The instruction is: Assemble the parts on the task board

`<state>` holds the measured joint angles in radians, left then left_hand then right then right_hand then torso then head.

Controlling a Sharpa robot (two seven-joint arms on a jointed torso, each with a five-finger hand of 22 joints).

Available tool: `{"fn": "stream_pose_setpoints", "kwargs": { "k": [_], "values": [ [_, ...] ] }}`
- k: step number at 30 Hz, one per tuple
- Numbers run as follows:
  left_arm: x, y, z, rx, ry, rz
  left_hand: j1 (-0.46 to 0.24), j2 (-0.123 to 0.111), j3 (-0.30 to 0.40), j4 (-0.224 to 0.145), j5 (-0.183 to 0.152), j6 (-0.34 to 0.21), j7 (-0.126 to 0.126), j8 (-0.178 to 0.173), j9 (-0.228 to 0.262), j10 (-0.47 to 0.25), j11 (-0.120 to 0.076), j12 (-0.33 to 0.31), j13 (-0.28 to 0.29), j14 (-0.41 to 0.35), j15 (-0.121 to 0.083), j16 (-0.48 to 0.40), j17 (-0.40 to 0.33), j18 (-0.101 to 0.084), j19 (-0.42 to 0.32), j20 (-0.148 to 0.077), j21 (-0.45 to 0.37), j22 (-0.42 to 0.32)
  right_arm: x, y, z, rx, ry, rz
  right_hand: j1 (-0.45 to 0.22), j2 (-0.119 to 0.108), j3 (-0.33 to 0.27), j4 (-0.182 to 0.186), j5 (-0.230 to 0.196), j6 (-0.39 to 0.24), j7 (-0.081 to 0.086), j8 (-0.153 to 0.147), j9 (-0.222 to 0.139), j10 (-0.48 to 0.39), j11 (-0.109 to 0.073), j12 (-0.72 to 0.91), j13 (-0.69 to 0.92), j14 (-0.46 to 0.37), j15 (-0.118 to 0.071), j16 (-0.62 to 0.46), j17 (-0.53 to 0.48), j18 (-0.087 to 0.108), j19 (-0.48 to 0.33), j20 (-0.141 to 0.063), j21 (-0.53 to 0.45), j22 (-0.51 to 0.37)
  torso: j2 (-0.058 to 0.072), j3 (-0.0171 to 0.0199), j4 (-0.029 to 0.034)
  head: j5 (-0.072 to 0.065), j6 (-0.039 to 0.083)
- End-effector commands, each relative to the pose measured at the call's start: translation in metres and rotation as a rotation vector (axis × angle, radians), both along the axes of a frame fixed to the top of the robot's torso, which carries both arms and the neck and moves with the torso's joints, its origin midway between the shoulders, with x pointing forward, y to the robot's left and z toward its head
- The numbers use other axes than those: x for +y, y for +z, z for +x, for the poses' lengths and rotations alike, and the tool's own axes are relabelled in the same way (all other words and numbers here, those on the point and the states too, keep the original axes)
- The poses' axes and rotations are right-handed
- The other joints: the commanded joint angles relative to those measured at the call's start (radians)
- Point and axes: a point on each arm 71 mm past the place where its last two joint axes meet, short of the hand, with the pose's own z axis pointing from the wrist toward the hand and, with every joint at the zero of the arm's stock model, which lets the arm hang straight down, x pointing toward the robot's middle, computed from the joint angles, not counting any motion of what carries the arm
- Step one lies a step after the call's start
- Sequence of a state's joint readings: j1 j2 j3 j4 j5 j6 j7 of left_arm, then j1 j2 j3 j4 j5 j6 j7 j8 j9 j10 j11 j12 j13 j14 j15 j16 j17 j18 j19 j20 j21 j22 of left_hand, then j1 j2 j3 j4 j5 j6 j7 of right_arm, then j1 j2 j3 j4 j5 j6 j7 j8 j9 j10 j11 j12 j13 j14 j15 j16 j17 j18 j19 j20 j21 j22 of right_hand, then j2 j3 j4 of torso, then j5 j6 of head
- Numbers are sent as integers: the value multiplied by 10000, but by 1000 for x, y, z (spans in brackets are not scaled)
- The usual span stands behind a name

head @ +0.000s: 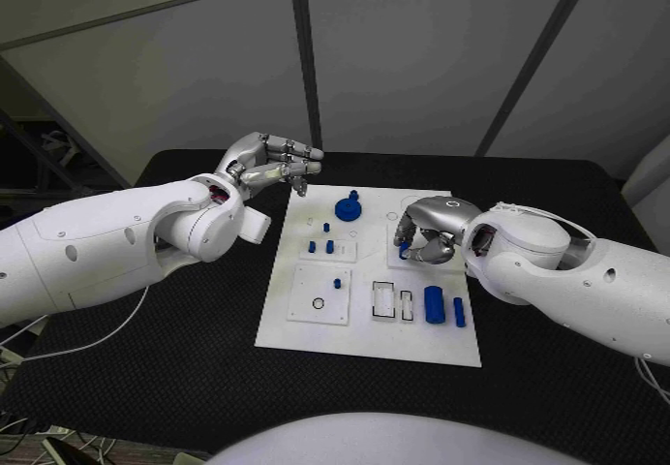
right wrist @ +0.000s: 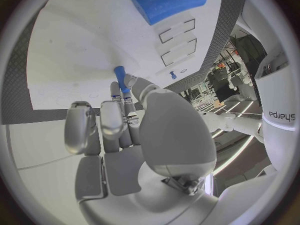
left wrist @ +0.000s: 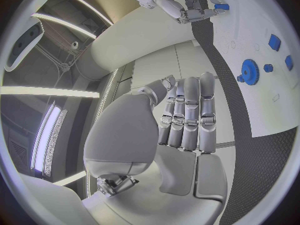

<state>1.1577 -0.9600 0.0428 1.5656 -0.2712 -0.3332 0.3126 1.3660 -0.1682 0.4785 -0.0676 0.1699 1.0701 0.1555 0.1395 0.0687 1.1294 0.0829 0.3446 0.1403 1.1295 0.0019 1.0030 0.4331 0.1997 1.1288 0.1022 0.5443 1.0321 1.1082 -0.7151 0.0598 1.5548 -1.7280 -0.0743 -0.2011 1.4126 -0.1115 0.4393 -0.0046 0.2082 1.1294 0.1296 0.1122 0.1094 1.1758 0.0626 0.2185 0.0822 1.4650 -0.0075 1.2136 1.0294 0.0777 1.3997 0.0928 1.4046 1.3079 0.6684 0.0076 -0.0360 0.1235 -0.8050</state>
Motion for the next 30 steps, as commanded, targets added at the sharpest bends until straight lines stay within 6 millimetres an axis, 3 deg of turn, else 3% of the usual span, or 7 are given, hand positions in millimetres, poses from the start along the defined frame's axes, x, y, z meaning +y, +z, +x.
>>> {"fn": "stream_pose_setpoints", "kwargs": {
  "k": [1,19,30],
  "values": [
    [-1,2,0,-95,-38,-58,-4,102,-65,-12,9,-73,-18,56,-12,-60,-17,69,15,-12,44,-40,-11,-184,-30,18,-52,-8,0,-1,0,-91,-27,-203,45,71,11,-55,1,80,0,49,11,52,-6,28,17,194,-93,54,10,-197,61,15,59,431,-7,7,-7,0,9],
    [-1,1,1,-77,-20,-50,2,136,-64,-12,11,-107,-3,56,-13,-110,-4,92,23,-24,53,-38,-12,-183,-32,24,-62,-12,-1,24,-17,-1408,72,1632,77,124,-10,-90,64,185,11,84,43,193,-20,-5,55,213,-108,143,105,-236,170,-7,179,588,-25,4,-7,-23,95],
    [-1,1,2,-89,-33,-61,2,136,-64,-12,11,-107,-3,56,-13,-110,-4,92,23,-24,53,-38,-12,-183,-32,24,-62,-12,15,38,-36,-1626,742,2839,76,118,-13,-110,241,173,35,61,45,209,-1,-66,67,229,-98,214,185,-259,234,-9,253,683,-10,-4,4,-24,185]
  ]
}}
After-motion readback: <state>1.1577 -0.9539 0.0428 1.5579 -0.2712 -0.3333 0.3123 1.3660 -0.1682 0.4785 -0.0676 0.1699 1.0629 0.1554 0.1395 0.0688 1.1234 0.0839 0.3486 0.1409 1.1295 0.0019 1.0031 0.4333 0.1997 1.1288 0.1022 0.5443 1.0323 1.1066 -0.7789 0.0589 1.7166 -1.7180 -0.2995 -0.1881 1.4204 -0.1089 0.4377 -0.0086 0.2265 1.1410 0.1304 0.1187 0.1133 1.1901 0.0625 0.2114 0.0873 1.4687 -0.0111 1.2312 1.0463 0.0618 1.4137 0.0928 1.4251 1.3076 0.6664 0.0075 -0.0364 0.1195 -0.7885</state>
